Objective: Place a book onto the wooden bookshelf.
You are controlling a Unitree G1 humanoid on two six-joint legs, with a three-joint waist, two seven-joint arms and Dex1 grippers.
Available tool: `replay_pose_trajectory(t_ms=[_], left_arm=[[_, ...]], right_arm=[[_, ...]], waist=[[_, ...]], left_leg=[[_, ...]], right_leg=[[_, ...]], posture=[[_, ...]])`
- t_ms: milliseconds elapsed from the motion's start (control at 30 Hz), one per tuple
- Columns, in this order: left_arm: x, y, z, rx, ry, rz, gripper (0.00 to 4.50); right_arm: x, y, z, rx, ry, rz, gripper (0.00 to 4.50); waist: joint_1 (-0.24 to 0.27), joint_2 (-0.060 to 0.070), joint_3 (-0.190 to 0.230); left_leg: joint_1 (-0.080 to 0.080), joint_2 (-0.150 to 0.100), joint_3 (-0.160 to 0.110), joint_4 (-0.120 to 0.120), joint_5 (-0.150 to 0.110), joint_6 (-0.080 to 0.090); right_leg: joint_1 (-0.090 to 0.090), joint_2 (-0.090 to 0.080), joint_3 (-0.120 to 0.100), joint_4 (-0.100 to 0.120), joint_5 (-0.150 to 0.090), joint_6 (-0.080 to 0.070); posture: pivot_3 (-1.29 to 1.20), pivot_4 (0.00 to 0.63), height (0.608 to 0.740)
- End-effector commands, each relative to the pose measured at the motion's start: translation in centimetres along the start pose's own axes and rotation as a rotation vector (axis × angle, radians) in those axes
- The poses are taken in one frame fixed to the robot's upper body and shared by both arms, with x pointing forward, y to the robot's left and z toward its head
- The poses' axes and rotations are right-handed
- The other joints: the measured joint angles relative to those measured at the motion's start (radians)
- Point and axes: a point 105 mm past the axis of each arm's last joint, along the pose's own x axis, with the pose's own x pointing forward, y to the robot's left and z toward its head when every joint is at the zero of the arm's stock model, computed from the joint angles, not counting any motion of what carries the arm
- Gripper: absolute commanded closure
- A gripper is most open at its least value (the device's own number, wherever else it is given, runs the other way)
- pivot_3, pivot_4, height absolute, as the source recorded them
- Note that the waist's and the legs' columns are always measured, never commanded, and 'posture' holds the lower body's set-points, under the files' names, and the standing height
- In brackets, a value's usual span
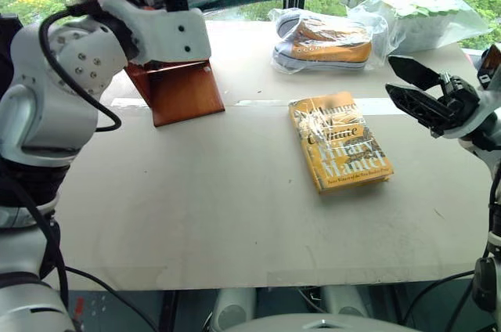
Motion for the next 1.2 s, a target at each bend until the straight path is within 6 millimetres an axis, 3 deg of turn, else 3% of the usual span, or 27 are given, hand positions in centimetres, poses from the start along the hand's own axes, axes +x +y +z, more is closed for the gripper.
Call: replay_pose_trajectory(t_ms=[33,433,567,767,900,1000,1100,1200], left_arm=[[-1.0,1.1,-1.9,0.001,0.102,0.022,4.49],[-1.0,-0.3,-5.1,-0.011,0.293,-0.057,4.49],[-1.1,0.1,-5.4,0.007,0.319,-0.047,2.98],[-1.6,0.1,-5.4,-0.027,0.335,-0.041,0.08],[-2.7,0.8,-5.4,-0.05,0.353,-0.002,0.03],[-3.6,1.7,-4.4,-0.084,0.318,0.073,0.03],[-3.5,0.6,0.1,-0.183,0.128,0.147,0.03],[-3.8,-0.6,2.8,-0.248,0.016,0.192,0.03]], right_arm=[[0.0,0.2,0.8,-0.053,-0.007,-0.002,0.0],[-0.5,0.2,0.7,-0.086,0.02,-0.018,0.0],[-0.6,0.2,0.6,-0.088,0.018,-0.023,0.0],[-0.8,-0.1,0.4,-0.09,0.02,-0.032,0.0],[-0.9,-0.4,0.4,-0.092,0.024,-0.034,0.0],[-1.3,-0.5,0.3,-0.092,0.034,-0.042,0.0],[-2.7,-1.0,-1.1,-0.108,0.098,-0.073,0.0],[-4.0,-1.2,-2.7,-0.122,0.157,-0.102,0.0]], waist=[[0.0,0.0,0.0],[-0.004,0.0,0.0],[-0.007,0.0,0.0],[-0.001,0.0,0.0],[-0.001,0.0,0.0],[-0.001,0.0,0.0],[0.002,0.0,0.0],[0.009,0.0,-0.001]], left_leg=[[0.0,0.0,0.0,0.0,0.0,0.0],[0.0,0.0,0.0,0.0,0.0,0.0],[0.0,0.001,0.001,0.0,0.0,0.0],[0.0,0.001,0.0,0.0,0.0,0.0],[0.0,0.001,0.001,0.0,0.0,0.0],[0.0,0.001,0.0,0.0,0.0,0.0],[0.0,0.001,0.0,0.0,0.0,0.0],[0.0,0.0,0.0,0.001,0.0,0.0]], right_leg=[[0.0,0.0,0.0,0.0,0.0,0.0],[0.0,0.0,0.0,0.0,0.0,0.0],[-0.001,0.001,0.001,0.001,0.0,0.0],[-0.001,0.001,0.001,0.001,0.0,0.0],[-0.001,0.001,0.001,0.001,0.0,0.0],[-0.001,0.001,0.001,0.001,0.0,0.0],[-0.001,0.001,0.001,0.001,0.0,0.0],[0.002,0.0,0.0,0.0,0.0,0.0]], posture=[[0.0,0.15,0.693],[0.0,0.15,0.693],[0.0,0.15,0.693],[0.0,0.15,0.693],[0.0,0.15,0.693],[0.0,0.15,0.693],[0.0,0.15,0.693],[0.0,0.15,0.693]])
